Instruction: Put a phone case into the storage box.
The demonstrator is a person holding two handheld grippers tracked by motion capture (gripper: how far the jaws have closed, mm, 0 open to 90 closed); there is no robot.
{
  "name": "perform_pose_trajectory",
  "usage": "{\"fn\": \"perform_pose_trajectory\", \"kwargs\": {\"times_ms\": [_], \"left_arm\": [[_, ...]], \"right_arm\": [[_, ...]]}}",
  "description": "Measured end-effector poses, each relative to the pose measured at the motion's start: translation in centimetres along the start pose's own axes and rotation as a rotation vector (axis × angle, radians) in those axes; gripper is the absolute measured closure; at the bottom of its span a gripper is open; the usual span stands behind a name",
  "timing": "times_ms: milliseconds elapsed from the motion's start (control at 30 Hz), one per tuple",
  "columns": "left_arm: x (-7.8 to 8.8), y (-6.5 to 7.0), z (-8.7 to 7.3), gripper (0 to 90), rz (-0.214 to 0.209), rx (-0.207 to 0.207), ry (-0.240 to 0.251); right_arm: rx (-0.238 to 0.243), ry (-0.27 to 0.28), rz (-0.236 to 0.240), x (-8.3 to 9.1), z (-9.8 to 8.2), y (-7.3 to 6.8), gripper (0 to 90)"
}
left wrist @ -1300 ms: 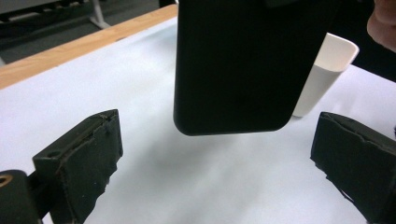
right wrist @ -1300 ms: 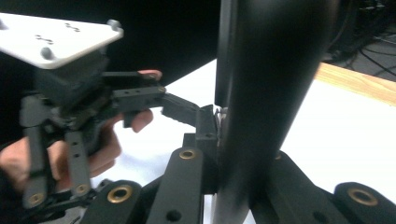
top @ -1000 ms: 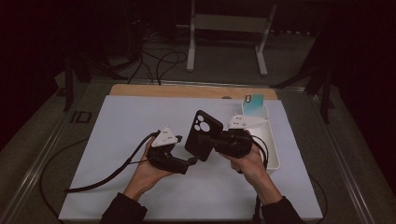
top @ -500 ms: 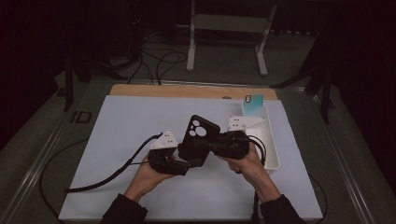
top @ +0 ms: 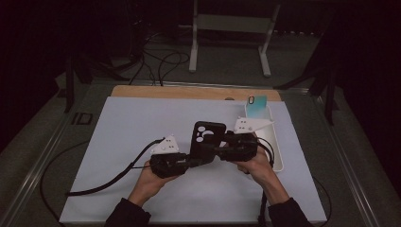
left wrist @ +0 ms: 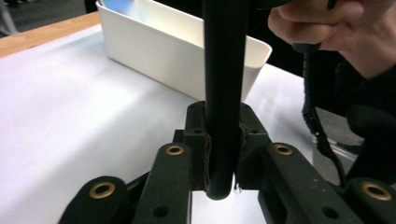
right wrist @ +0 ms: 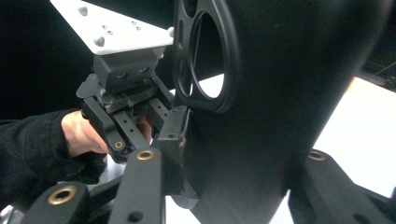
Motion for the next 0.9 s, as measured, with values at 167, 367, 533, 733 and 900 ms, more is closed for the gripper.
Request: {"fn": "perform_pose_trajectory", "kwargs": {"times_ms": [167, 367, 533, 733, 900], "left_arm": [[0.0, 0.0, 0.0, 79.7, 0.008, -0.005, -0.001], [0.1, -0.3, 0.0, 80.0, 0.064, -0.021, -0.004], [0.9, -1.3, -0.1, 80.6, 0.129, 0.001, 0.000], [1.1, -2.0, -0.5, 80.5, 0.186, 0.031, -0.006], [0.9, -2.2, -0.8, 80.5, 0.208, 0.037, -0.024]], "right_arm": [[-0.008, -0.001, -0.011, -0.3, 0.0, 0.0, 52.0], [-0.002, -0.017, -0.055, -0.9, -0.1, 0.1, 38.9], [-0.035, -0.010, -0.191, -0.4, -0.1, 1.4, 14.0], [-0.079, 0.033, -0.241, 0.4, 0.6, 1.8, 13.6], [-0.119, 0.057, -0.281, 0.7, 1.2, 2.1, 13.7]]}}
Point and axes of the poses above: each handheld gripper's, and its own axes: x roughly backward along the jaws, z roughly out of its top, y roughly to its right, the point moved 9 cm from there along -x, roughly forward along the jaws, and after that the axes turned 10 degrees about -x, right-handed, at the moved point
